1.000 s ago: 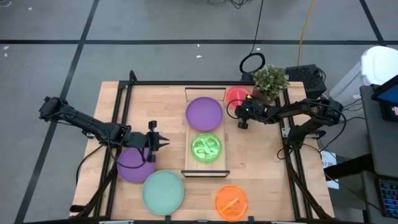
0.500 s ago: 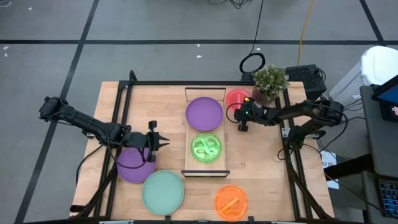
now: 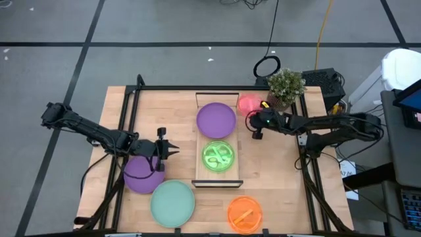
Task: Place and stack plates onto a shelf
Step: Stack the light pink plate on top of the green plate on the shelf
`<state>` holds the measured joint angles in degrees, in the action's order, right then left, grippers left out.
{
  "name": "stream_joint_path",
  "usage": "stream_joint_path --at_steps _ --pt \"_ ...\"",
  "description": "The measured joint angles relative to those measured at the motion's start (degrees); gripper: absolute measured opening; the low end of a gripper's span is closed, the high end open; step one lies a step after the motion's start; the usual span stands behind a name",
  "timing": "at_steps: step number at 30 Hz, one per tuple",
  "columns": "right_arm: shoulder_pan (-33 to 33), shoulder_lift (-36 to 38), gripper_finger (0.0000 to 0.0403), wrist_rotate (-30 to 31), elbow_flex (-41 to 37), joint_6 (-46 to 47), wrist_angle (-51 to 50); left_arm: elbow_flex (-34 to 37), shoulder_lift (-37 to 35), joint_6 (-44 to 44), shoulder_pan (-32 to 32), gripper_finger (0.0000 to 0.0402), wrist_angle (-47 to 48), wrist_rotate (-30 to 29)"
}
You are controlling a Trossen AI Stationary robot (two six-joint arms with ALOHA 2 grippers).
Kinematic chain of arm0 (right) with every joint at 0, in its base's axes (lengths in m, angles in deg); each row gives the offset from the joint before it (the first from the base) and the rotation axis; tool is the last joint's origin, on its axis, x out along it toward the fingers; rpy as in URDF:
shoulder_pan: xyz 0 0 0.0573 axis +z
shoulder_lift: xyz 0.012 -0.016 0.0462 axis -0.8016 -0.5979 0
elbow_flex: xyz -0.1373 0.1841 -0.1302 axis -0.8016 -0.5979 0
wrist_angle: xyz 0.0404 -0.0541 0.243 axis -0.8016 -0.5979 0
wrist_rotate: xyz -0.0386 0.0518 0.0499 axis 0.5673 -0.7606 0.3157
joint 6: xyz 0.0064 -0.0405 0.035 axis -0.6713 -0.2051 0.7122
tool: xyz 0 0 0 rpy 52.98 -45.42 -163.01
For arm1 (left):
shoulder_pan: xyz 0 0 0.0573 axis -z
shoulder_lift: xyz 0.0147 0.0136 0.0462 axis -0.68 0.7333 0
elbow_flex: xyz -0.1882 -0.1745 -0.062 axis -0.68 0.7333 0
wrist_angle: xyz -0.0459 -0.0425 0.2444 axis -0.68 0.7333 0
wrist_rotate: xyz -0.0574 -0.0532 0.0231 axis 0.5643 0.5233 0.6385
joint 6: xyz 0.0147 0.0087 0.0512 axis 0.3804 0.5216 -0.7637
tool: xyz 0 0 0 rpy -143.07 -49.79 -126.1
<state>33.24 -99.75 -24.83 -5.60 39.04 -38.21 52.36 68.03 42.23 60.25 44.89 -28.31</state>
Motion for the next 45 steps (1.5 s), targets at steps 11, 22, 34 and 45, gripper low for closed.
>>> stream_joint_path --at_steps 11,22,34,45 --pt "9.9 8.1 0.0000 3.1 0.0 4.6 -2.3 0.0 0.0 0.7 -1.6 0.0074 0.0 -0.3" --pt "21.5 11.3 0.0000 9.4 2.4 9.2 -5.9 0.0 0.0 5.3 -1.0 0.0074 -0.1 0.2" --pt "33.9 10.9 0.0000 10.5 11.7 7.0 -8.0 0.0 0.0 6.5 0.7 0.0074 -0.1 0.3" --pt "39.1 3.6 0.0000 2.2 17.0 0.1 -7.2 0.0 0.0 7.8 0.7 0.0074 -0.1 0.3"
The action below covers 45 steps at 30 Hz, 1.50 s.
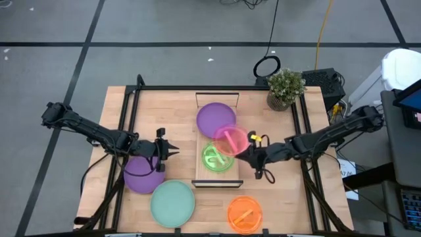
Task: Place and stack plates onto a shelf
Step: Stack the light pink plate on top of the green plate on the shelf
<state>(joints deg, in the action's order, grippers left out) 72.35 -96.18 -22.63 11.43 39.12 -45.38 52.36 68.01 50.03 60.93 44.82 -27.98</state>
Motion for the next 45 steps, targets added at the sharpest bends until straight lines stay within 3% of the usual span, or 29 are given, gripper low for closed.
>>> stream_joint_path --at_steps 12,20,45 --pt "-1.0 -7.2 0.0000 -8.0 2.6 -5.2 0.0 0.0 0.0 2.1 0.8 0.0074 0.1 0.0" --pt "-2.6 -7.6 0.0000 -19.0 2.6 -7.6 0.0 0.0 0.0 3.6 2.5 0.0074 0.1 0.0" --pt "-8.2 -19.1 0.0001 -24.5 2.6 -8.2 4.4 0.0 0.0 6.5 5.7 0.0074 0.3 -0.2"
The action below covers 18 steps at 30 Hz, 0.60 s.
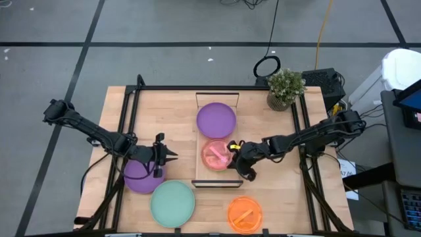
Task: Place and stack plates onto a shelf
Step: Stack the light pink plate on top of the green plate on the shelf, then stack the purple plate on top of the purple plate on the shelf
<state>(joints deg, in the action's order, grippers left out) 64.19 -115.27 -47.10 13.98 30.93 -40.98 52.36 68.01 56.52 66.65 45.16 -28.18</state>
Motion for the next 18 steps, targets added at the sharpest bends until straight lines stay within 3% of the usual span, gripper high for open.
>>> stream_joint_path --at_steps 2,18 --pt "0.0 -0.2 0.0004 -2.0 0.0 0.0 -0.2 0.0 0.0 0.2 0.0 0.0074 0.3 0.0" --pt "0.0 0.2 0.0066 -1.5 0.0 2.4 -0.1 0.0 0.0 3.6 0.0 0.0074 3.9 0.1"
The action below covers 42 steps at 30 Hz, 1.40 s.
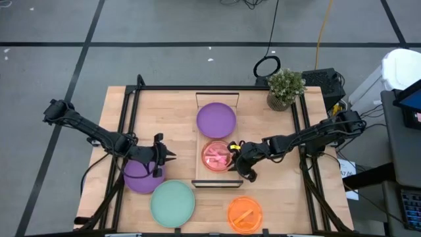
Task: Place and stack plates onto a shelf
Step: Stack the purple plate on top of the purple plate on the shelf
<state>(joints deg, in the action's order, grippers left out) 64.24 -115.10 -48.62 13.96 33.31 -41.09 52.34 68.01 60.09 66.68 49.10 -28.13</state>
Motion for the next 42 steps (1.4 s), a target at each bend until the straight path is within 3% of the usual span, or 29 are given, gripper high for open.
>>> stream_joint_path --at_steps 8,21,29,38,42 --pt "0.0 2.9 0.0073 1.9 -0.1 0.7 -2.3 0.0 0.0 9.6 3.0 0.0074 7.3 0.1" --pt "0.0 15.6 0.0073 10.5 -0.1 11.3 -17.1 0.0 0.0 27.0 20.2 0.0074 10.3 2.0" --pt "0.0 21.6 0.0073 12.1 0.0 17.0 -21.4 -0.1 0.7 38.3 30.0 0.0074 10.8 1.7" --pt "0.0 22.9 0.0073 13.5 0.0 18.8 -22.4 -4.1 12.3 47.5 36.4 0.0074 11.7 5.6" --pt "0.0 22.9 0.0073 13.5 0.0 18.8 -22.3 -12.8 18.4 49.7 37.8 0.0074 24.1 5.7"
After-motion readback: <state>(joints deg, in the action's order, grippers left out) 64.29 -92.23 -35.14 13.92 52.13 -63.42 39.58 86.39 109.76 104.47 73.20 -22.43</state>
